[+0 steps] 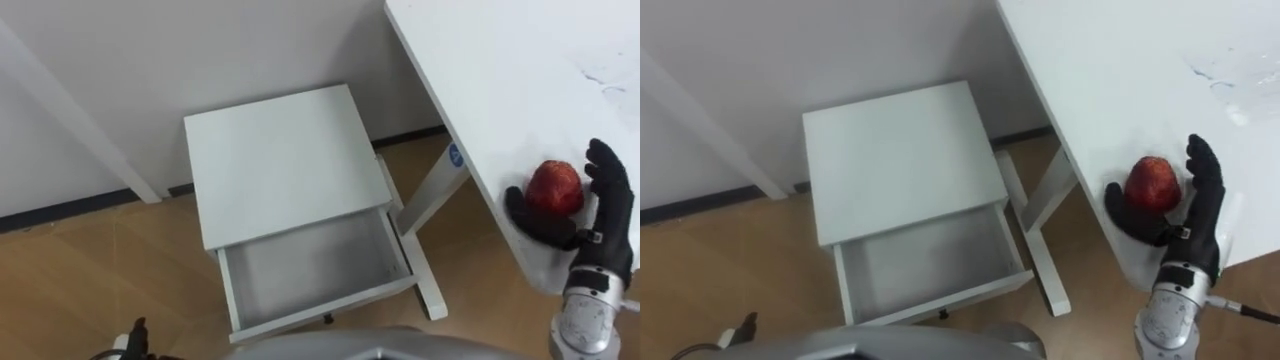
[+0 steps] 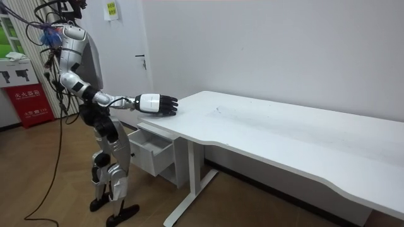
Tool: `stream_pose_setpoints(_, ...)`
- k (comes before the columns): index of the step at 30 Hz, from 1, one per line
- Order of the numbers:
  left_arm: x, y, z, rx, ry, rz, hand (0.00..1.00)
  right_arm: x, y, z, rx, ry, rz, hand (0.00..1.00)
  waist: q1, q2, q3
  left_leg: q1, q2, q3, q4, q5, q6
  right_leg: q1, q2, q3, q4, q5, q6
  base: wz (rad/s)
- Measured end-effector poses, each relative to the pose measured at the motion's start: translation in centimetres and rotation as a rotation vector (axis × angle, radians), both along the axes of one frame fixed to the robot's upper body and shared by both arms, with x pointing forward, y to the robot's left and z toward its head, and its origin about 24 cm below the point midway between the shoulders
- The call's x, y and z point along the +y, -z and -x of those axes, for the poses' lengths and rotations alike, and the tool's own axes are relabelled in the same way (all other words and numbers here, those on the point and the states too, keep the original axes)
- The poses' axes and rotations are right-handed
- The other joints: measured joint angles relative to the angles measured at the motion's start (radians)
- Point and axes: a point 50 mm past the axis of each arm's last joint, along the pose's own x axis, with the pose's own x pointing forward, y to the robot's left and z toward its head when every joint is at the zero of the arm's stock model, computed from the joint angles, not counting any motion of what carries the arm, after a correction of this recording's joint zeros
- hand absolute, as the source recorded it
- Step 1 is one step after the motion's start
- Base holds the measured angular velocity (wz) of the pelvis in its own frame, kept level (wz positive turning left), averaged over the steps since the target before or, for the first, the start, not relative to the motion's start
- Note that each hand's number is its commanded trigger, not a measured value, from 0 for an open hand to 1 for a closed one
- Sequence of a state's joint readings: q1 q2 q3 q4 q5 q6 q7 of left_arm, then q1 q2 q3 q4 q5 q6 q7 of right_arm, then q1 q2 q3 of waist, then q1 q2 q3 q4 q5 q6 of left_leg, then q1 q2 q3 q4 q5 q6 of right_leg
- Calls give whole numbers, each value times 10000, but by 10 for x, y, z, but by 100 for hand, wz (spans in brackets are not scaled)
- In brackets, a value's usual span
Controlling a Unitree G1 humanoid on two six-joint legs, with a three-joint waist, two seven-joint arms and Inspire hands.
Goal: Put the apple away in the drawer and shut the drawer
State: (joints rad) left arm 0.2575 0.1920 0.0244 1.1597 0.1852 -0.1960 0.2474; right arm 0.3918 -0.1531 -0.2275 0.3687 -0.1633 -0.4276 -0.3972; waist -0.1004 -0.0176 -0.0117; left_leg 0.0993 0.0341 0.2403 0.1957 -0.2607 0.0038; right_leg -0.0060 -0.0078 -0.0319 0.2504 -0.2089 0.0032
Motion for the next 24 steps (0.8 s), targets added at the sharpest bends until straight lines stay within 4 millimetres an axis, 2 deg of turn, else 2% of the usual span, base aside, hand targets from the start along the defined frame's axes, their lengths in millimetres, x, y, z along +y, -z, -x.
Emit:
stream_pose_setpoints(10, 0, 0, 2, 28, -25, -74, 0, -8, 2, 2, -102, 606, 160, 100, 2, -23, 7, -2, 78, -3, 1, -1, -3, 82, 74, -25, -144, 59, -40, 0)
stream_pose_setpoints(20, -2, 1, -1, -6, 203, -25, 0, 1, 4, -2, -145, 82, -529, 100, -31, 48, 15, -3, 77, 3, -31, -4, -6, 51, 71, -11, -122, 98, -38, 0)
stream_pose_setpoints(24, -3, 2, 2, 222, 302, 23, 0, 8, 2, -8, -95, -662, -847, 100, -3, 97, 7, 9, 91, -10, -68, -3, -6, 97, 94, -11, -120, 136, -51, -2)
